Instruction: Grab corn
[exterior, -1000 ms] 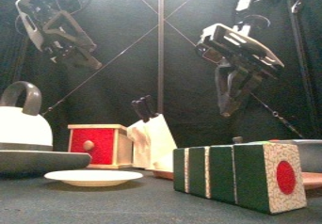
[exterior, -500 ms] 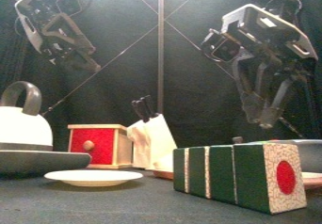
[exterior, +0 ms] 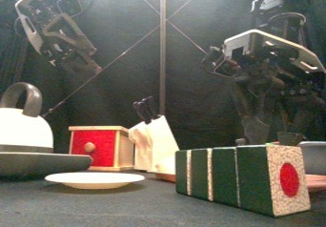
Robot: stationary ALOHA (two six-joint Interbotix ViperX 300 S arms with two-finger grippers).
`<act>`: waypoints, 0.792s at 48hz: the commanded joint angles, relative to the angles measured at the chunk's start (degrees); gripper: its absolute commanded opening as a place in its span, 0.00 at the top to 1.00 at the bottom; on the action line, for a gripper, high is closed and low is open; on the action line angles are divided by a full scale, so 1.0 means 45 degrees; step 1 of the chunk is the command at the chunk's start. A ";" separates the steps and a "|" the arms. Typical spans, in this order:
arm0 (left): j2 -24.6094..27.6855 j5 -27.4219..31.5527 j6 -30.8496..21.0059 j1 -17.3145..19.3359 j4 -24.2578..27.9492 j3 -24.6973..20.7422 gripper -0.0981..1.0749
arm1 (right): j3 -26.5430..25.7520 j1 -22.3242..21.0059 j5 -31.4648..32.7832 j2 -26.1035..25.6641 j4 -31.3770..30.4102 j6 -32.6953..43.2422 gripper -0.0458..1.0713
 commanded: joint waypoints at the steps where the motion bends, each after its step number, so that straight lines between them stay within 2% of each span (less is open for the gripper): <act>1: -0.0039 -0.0117 0.0020 0.0020 -0.0020 -0.0137 0.16 | -0.0254 -0.0039 -0.0117 -0.0156 -0.0020 -0.0059 0.13; 12: -0.0039 -0.0117 0.0020 0.0020 -0.0020 -0.0137 0.16 | -0.0039 -0.0059 -0.0586 -0.0078 0.0000 -0.0059 0.15; 17: -0.0039 -0.0098 0.0020 0.0020 0.0000 -0.0137 0.16 | 0.0078 -0.0039 -0.0879 -0.0059 0.0020 -0.0059 0.20; 29: -0.0059 -0.0098 0.0020 0.0000 0.0000 -0.0137 0.16 | 0.0430 -0.0078 -0.1348 -0.0059 0.0020 -0.0078 0.40; 38: -0.0039 -0.0117 0.0039 0.0020 0.0000 -0.0137 0.16 | 0.0391 -0.0020 -0.1328 -0.0488 -0.0176 -0.0078 0.41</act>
